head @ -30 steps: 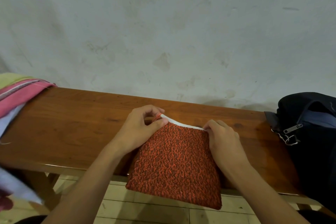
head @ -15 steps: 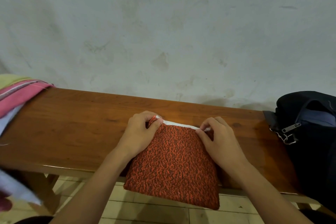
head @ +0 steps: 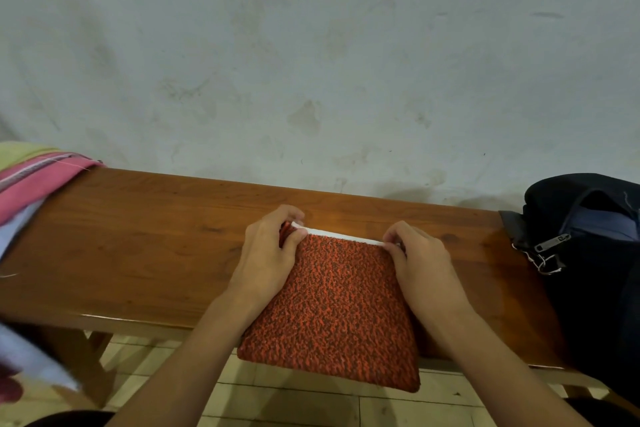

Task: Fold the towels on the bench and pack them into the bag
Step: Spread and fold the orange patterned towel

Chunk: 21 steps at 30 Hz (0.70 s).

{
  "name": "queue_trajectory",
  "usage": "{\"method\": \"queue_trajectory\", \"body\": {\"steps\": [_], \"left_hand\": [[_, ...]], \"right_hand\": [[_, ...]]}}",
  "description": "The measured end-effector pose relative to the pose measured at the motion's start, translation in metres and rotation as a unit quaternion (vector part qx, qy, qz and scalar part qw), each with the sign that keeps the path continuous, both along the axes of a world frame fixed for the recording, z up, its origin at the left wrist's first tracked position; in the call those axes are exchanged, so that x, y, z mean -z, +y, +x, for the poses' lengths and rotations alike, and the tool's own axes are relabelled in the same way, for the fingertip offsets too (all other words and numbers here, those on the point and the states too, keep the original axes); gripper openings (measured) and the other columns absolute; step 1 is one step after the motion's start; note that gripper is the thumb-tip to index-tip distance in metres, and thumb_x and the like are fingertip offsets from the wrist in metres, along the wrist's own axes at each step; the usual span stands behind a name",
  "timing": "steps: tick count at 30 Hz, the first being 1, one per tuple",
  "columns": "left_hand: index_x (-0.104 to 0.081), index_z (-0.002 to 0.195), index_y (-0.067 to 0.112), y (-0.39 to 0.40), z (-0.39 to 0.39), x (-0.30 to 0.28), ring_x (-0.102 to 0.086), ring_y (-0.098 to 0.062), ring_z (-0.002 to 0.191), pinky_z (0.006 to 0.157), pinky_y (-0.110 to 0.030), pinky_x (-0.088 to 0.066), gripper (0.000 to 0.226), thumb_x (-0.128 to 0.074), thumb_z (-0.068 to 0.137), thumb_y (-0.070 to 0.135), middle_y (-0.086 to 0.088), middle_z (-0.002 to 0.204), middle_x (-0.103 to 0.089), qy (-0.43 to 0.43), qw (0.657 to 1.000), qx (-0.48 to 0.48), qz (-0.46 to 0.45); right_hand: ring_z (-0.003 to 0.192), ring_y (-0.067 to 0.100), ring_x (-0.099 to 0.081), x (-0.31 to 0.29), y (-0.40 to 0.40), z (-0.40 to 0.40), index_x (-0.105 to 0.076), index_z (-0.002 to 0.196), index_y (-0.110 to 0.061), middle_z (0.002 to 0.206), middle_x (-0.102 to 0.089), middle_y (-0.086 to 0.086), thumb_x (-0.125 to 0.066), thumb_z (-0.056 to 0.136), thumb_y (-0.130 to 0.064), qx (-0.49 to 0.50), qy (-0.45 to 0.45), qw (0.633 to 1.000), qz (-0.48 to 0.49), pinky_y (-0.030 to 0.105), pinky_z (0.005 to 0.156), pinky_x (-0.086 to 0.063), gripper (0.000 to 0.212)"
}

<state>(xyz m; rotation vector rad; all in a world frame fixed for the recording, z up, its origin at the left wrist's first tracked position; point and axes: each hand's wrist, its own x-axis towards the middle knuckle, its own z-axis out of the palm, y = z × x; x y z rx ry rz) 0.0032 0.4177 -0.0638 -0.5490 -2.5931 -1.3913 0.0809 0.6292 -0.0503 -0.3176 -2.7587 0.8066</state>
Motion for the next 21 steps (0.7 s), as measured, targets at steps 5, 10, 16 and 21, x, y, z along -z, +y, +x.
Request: {"method": "queue_trajectory", "body": {"steps": [5,10,16,21], "left_hand": [[-0.069,0.101,0.016,0.001,-0.001,0.0,-0.055,0.01,0.093,0.08,0.001,-0.036,0.013,-0.066,0.091,0.007,0.01,0.097,-0.066,0.032,0.999,0.008,-0.01],[-0.067,0.092,0.02,0.001,-0.005,0.005,-0.058,-0.003,0.092,0.078,-0.006,-0.04,0.015,-0.065,0.091,0.005,0.009,0.095,-0.066,0.031,0.999,-0.005,-0.018],[-0.065,0.085,0.019,0.001,-0.013,0.006,-0.058,-0.002,0.082,0.073,-0.005,-0.038,0.02,-0.064,0.089,0.0,0.008,0.086,-0.065,0.067,0.997,-0.017,-0.017],[-0.067,0.104,0.017,0.001,-0.01,0.002,-0.056,-0.013,0.103,0.089,-0.023,-0.047,0.019,-0.055,0.096,0.004,0.001,0.109,-0.065,0.06,0.994,-0.014,-0.087]], "right_hand": [[0.092,0.019,-0.054,0.003,-0.002,0.002,-0.057,0.092,-0.025,0.095,-0.058,-0.004,-0.048,0.098,-0.003,-0.009,-0.031,0.997,0.064,0.033,0.069,-0.041,0.024],[0.108,0.016,-0.059,-0.012,-0.019,0.008,-0.063,0.121,-0.018,0.116,-0.066,-0.001,-0.06,0.097,-0.022,-0.057,0.094,0.985,0.136,0.027,0.086,-0.046,0.024],[0.147,0.005,-0.026,-0.004,-0.036,0.022,-0.04,0.151,-0.026,0.159,-0.033,-0.009,-0.029,0.096,-0.068,-0.209,-0.047,0.965,0.149,0.026,0.12,-0.023,0.07],[0.149,0.002,0.015,0.007,-0.037,0.019,0.003,0.159,-0.024,0.164,0.011,-0.008,-0.004,0.089,-0.077,-0.22,-0.104,0.954,0.177,0.028,0.124,0.002,0.088]]}}
